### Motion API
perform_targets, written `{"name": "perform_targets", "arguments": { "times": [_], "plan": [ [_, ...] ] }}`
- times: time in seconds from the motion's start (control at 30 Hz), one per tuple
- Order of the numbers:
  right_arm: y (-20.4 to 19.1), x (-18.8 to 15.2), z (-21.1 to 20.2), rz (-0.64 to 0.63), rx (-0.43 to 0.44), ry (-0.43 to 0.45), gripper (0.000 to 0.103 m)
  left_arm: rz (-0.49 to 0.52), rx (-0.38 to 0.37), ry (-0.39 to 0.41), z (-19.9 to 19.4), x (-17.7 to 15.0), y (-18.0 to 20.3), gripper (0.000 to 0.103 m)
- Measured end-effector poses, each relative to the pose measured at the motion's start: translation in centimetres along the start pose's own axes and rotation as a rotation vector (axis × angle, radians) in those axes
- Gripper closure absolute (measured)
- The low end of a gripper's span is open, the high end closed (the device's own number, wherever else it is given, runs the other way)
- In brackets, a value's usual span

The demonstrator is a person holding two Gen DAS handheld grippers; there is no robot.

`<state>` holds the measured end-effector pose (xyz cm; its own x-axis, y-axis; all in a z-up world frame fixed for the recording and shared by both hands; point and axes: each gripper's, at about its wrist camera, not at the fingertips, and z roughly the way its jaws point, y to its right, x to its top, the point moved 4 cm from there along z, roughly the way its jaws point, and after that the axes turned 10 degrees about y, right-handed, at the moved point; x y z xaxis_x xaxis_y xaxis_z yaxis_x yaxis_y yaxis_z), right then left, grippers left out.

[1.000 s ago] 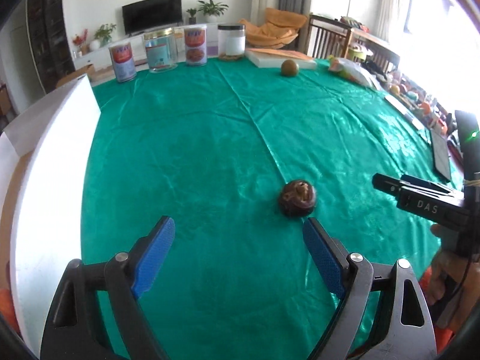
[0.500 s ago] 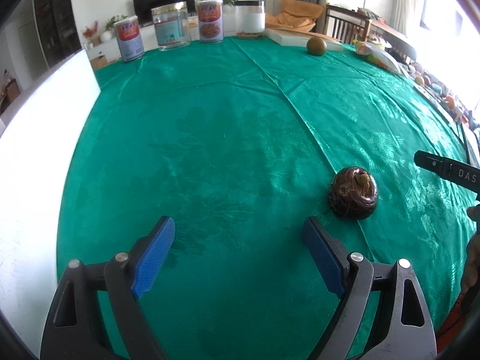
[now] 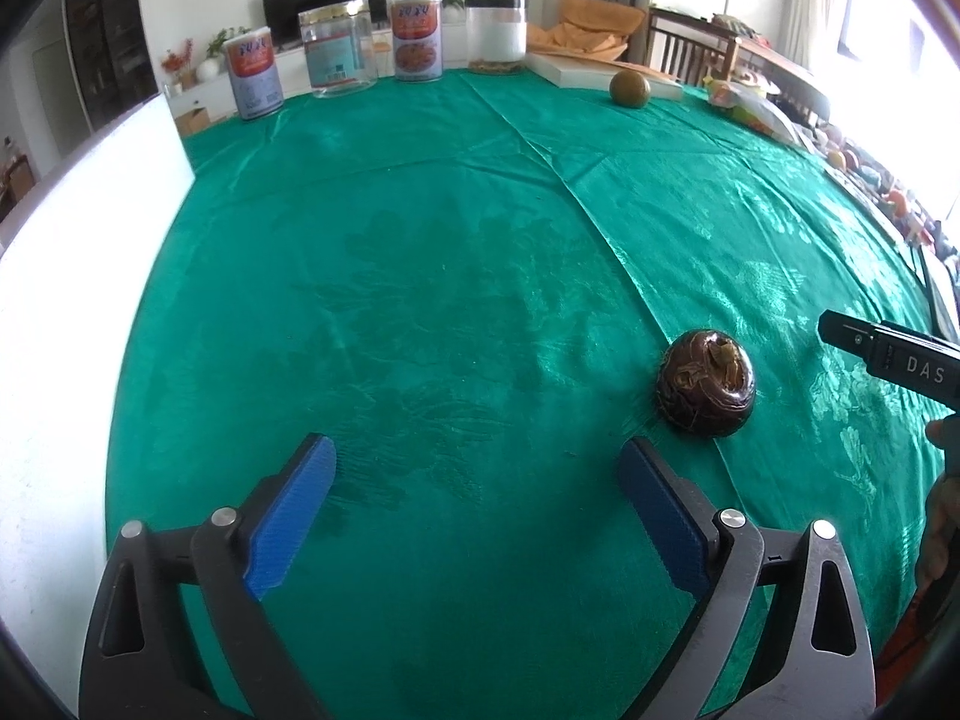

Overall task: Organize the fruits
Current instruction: 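Move the open left tool toward the dark brown passion fruit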

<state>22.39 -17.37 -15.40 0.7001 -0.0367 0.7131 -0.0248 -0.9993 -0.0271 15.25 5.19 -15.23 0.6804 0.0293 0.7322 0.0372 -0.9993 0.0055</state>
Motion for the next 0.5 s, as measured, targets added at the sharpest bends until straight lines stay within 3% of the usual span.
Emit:
{"name": "perform_targets", "arguments": {
  "times": [0.5],
  "plan": [
    [-0.47,-0.32,0.21,-0.026,-0.011,-0.011,0.011,0.0,0.0,0.0,0.0,0.01,0.06,0.005]
  ]
}}
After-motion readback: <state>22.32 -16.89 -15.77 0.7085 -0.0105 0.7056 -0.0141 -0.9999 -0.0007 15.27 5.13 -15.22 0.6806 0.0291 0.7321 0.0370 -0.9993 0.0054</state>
